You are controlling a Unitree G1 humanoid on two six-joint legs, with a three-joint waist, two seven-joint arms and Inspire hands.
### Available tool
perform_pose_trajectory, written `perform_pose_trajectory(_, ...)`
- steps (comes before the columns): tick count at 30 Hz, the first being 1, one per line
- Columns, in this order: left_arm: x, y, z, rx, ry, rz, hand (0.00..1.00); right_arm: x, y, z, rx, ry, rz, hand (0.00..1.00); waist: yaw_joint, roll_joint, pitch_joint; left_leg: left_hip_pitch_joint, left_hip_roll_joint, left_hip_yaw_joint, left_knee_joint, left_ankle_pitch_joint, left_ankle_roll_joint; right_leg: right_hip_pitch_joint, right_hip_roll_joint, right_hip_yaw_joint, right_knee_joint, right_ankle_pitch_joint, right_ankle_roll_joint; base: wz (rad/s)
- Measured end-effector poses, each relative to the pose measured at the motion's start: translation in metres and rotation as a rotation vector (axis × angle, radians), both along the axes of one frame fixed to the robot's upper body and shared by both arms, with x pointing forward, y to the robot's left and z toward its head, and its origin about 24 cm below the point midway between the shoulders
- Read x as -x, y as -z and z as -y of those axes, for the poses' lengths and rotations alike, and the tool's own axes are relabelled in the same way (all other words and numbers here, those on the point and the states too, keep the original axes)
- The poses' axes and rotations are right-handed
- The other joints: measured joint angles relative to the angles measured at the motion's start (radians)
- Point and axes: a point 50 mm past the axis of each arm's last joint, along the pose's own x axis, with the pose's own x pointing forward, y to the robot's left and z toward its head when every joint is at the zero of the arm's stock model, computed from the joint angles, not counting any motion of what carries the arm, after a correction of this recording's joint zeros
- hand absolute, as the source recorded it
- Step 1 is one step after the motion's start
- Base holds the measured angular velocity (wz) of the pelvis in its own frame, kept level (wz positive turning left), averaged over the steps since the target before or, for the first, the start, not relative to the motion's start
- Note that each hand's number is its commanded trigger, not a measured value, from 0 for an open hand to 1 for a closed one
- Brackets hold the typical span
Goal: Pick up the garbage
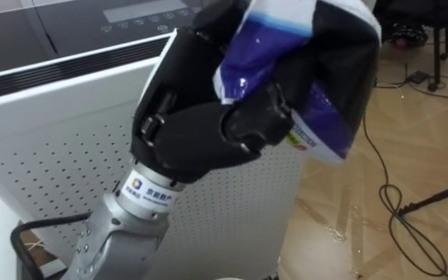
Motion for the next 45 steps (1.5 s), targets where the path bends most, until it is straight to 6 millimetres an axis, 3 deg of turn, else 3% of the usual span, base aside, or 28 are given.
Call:
perform_pose_trajectory(5,0.001,0.001,-0.002,-0.006,0.027,0.012,1.0,0.0,0.0,-0.002,-0.001,-0.007,0.002,1.0,0.027,-0.005,0.0004,0.0,0.0,0.001,0.004,0.0,0.0,-0.002,-0.001,0.001,0.008,-0.003,-0.002,0.0)
perform_pose_trajectory(8,0.0,0.011,-0.016,-0.018,-0.036,-0.018,1.0,-0.005,-0.005,-0.004,-0.007,-0.019,0.025,1.0,0.038,-0.012,0.0008,-0.009,-0.006,-0.007,0.01,0.0,0.0,-0.022,-0.004,-0.002,0.034,-0.013,-0.006,0.02)
perform_pose_trajectory(10,-0.005,0.031,-0.024,-0.048,-0.086,-0.102,1.0,-0.008,-0.007,-0.002,-0.013,-0.01,0.036,1.0,0.046,-0.022,0.0008,-0.015,-0.008,-0.013,0.022,0.0,0.0,-0.033,-0.006,-0.008,0.051,-0.018,-0.008,0.1)
perform_pose_trajectory(16,-0.012,0.099,-0.038,-0.233,-0.211,-0.375,1.0,-0.008,-0.006,0.001,-0.005,0.009,0.026,1.0,0.053,-0.024,0.0019,-0.076,-0.01,-0.053,0.063,-0.001,0.001,-0.065,-0.021,-0.044,0.074,-0.025,-0.008,0.2)
perform_pose_trajectory(20,-0.015,0.122,-0.04,-0.325,-0.241,-0.45,1.0,-0.011,-0.004,0.001,-0.007,0.017,0.014,1.0,0.074,-0.022,0.004,-0.139,-0.011,-0.063,0.091,0.0,0.001,-0.118,-0.027,-0.056,0.103,-0.023,-0.011,0.08)
perform_pose_trajectory(22,-0.017,0.143,-0.043,-0.346,-0.252,-0.539,1.0,-0.015,-0.001,0.0,-0.002,0.02,-0.01,1.0,0.08,-0.021,0.006,-0.157,-0.012,-0.065,0.095,0.002,0.001,-0.139,-0.037,-0.064,0.117,-0.026,-0.014,0.08)
perform_pose_trajectory(27,-0.014,0.177,-0.039,-0.391,-0.243,-0.671,1.0,-0.024,-0.001,-0.007,-0.013,0.025,-0.019,1.0,0.075,-0.011,0.0198,-0.248,-0.012,-0.097,0.137,0.003,0.0,-0.196,-0.04,-0.107,0.121,-0.024,-0.02,0.22)
perform_pose_trajectory(31,-0.006,0.212,-0.038,-0.447,-0.229,-0.816,1.0,-0.033,-0.004,-0.011,-0.023,0.034,-0.004,1.0,0.079,-0.011,0.0226,-0.289,-0.012,-0.104,0.14,0.004,-0.002,-0.23,-0.045,-0.122,0.122,-0.023,-0.021,0.07)
perform_pose_trajectory(36,0.003,0.236,-0.04,-0.489,-0.223,-0.918,1.0,-0.044,-0.01,-0.012,-0.026,0.043,0.025,1.0,0.085,-0.013,0.028,-0.337,-0.014,-0.119,0.15,0.004,-0.002,-0.267,-0.051,-0.149,0.124,-0.022,-0.023,0.07)
perform_pose_trajectory(45,0.019,0.275,-0.047,-0.536,-0.229,-1.108,1.0,-0.049,-0.012,-0.019,-0.049,0.078,0.041,1.0,0.098,-0.022,0.0402,-0.351,-0.016,-0.121,0.141,0.004,-0.002,-0.279,-0.049,-0.15,0.12,-0.023,-0.022,0.02)
